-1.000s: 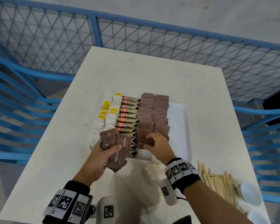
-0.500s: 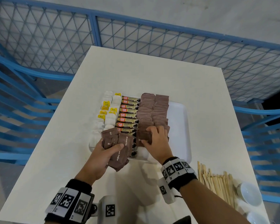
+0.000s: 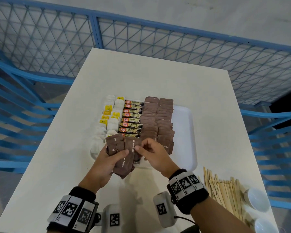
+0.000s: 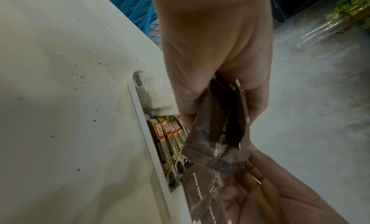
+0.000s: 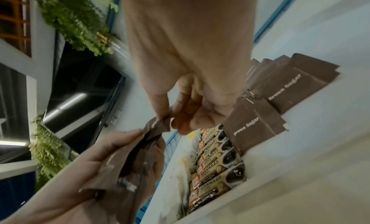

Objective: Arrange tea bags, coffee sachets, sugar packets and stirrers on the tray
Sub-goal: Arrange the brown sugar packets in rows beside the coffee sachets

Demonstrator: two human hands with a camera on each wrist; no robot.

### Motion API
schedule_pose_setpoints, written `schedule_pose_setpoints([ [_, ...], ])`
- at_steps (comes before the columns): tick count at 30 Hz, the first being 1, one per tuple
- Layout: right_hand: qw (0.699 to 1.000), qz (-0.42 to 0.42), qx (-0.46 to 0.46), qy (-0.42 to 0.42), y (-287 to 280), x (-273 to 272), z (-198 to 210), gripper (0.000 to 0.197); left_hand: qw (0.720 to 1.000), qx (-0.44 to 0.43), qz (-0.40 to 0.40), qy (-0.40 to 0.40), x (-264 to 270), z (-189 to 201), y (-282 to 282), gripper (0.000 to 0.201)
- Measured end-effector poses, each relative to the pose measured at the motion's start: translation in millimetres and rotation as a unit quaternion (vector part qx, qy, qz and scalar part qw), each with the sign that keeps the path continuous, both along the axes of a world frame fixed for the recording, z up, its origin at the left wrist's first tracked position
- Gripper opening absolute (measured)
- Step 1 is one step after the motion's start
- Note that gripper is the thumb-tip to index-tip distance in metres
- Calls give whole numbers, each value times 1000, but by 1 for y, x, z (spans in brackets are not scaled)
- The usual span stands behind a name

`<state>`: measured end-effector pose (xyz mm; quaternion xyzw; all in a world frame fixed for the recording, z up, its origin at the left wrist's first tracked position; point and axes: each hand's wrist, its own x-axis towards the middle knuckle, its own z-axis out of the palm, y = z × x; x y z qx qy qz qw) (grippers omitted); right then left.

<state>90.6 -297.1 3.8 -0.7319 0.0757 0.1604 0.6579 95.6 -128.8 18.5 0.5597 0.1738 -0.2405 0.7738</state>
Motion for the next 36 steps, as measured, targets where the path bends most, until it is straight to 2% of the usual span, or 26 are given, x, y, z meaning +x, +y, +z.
schedule_pose_setpoints([
  [4,996,-41,74,26,-7,3,4,6,1000,1,-1,1,-1,-3,1,32],
  [12,993,-105,38,33,-57,11,4,17,1000,11,-3,1,1,-5,5,29],
  [15,993,-95,-64,18,-76,10,-1,19,1000,7,1,-1,1,-5,4,30],
  [19,979,-65,-192,21,-93,3,-15,25,1000,5,-4,-3,1,-4,1,30],
  [26,939,-25,-343,-7,-94,-4,-27,13,1000,16,-4,0,0,-6,1,30],
  [32,919,19,-393,-29,-85,-3,-34,42,1000,19,-3,-1,1,-6,0,29],
  [36,897,18,-436,-63,-81,0,-37,43,1000,18,-3,-3,2,-5,0,28],
])
